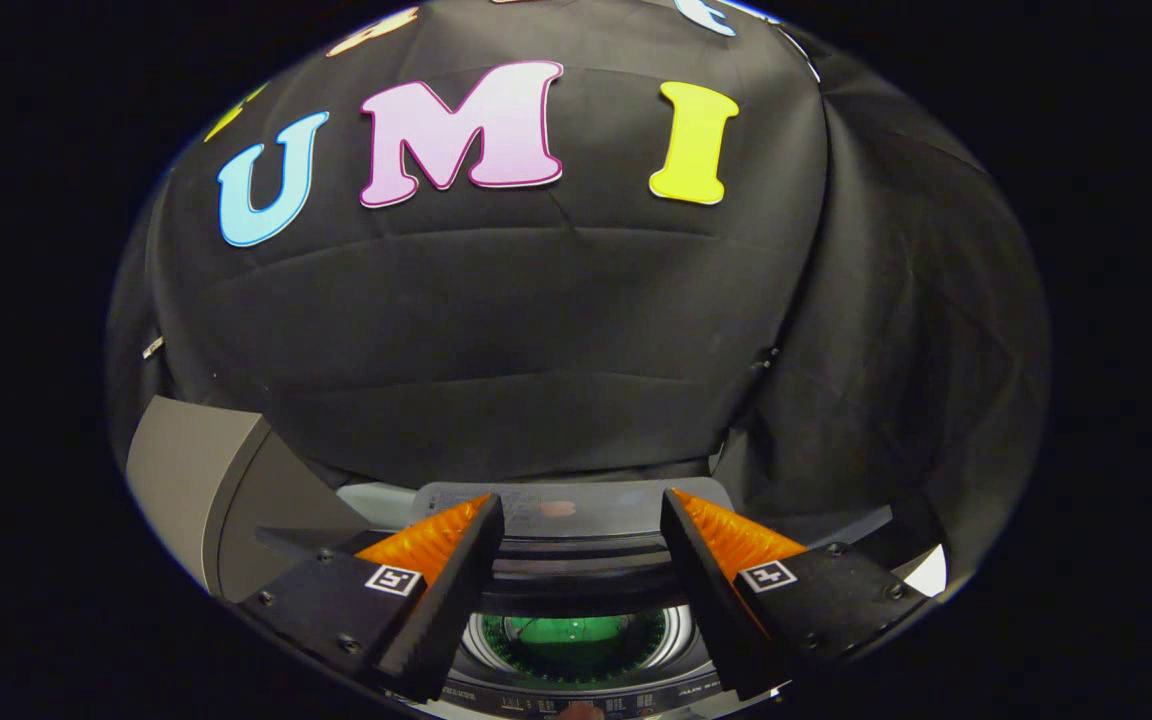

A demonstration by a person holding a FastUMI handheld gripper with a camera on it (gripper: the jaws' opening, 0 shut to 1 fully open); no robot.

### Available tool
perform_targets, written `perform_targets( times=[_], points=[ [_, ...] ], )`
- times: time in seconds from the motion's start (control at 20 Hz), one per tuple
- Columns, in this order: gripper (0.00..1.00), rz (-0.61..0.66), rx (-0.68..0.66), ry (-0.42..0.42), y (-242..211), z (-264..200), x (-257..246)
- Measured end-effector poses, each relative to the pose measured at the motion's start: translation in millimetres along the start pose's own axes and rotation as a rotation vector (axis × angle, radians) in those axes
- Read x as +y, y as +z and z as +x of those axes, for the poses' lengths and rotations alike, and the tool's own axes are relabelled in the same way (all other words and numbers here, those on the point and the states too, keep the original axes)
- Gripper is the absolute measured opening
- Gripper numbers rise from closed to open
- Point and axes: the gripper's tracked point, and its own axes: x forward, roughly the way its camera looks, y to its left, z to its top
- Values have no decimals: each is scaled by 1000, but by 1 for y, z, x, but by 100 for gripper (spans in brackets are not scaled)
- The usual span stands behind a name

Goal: Put the clothes into the washing machine and then close the washing machine lid.

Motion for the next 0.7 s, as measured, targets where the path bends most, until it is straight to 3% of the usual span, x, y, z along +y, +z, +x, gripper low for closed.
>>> perform_targets(
  times=[0.35,0.7],
  points=[
    [99,-2,32,0,-18,-5,1],
    [99,-9,129,-11,-66,-7,1]
  ],
)
